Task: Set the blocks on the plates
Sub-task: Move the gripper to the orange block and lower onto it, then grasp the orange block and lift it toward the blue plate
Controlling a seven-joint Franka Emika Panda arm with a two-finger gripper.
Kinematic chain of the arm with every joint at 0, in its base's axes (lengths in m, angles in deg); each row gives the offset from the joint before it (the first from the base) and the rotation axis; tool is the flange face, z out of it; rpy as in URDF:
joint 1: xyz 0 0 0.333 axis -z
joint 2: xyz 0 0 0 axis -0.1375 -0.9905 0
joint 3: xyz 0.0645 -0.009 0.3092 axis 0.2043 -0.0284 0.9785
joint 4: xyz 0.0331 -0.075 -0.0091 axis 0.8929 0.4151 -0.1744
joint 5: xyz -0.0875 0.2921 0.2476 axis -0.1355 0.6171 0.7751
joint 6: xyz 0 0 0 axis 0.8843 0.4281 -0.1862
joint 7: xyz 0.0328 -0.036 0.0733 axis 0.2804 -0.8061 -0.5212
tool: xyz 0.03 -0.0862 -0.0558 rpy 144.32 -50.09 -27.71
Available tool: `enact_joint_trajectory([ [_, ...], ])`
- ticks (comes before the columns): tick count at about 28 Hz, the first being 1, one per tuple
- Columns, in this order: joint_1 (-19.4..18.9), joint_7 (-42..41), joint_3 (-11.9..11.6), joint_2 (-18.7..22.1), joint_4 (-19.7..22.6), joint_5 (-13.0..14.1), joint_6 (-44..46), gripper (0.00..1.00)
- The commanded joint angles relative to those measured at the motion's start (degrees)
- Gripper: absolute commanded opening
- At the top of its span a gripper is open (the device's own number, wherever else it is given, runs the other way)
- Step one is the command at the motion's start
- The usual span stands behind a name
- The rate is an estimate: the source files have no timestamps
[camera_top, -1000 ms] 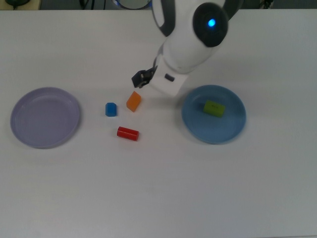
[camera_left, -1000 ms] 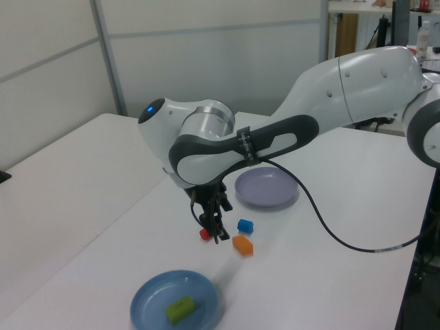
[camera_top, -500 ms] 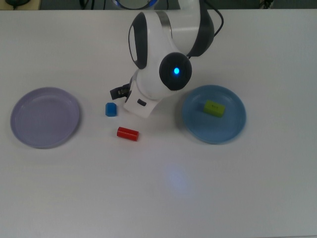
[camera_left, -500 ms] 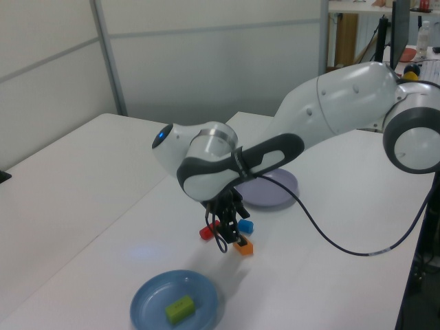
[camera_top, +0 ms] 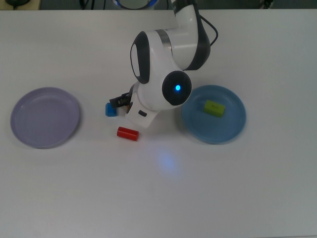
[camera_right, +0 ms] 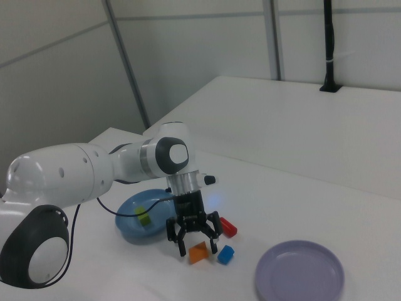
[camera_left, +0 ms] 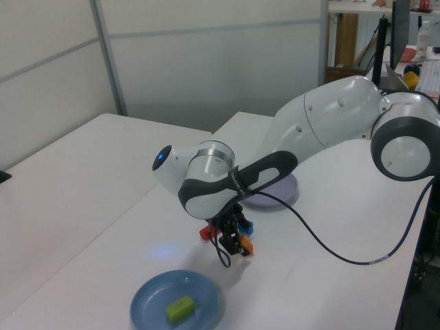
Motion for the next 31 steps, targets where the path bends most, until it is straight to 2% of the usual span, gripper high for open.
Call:
enact_joint_trajectory([
  [1,-0.43,-1.26,-0.43,-0.14,0.84,-2.04,-1.70,0.74],
  [3,-0.52,-1.35,-0.43,-0.23,0.75,-2.04,-2.05,0.57],
  [4,-0.52,-1.35,-0.43,-0.23,0.84,-1.95,-2.75,0.40],
  [7,-0.52,-1.35,-0.43,-0.23,0.84,-1.86,-2.85,0.23],
  [9,-0.60,-1.43,-0.43,-0.23,0.84,-1.86,-2.85,0.18],
  [10,-0.60,-1.52,-0.43,-0.23,0.84,-1.86,-2.85,0.10],
  [13,-0.69,-2.22,-0.43,-0.23,0.84,-1.86,-2.85,0.05],
  [14,-0.69,-2.23,-0.43,-0.23,0.84,-1.86,-2.85,0.01],
  [19,-0.78,-2.31,-0.26,0.21,0.31,-1.34,-2.76,0.00],
  [23,-0.43,-2.14,-0.08,2.05,-0.56,-0.63,-2.76,0.00],
  [28,-0.95,-2.40,0.27,3.55,-1.09,2.78,-2.85,0.03],
  [31,-2.18,-2.14,1.06,3.38,-3.02,4.11,-3.02,0.06],
])
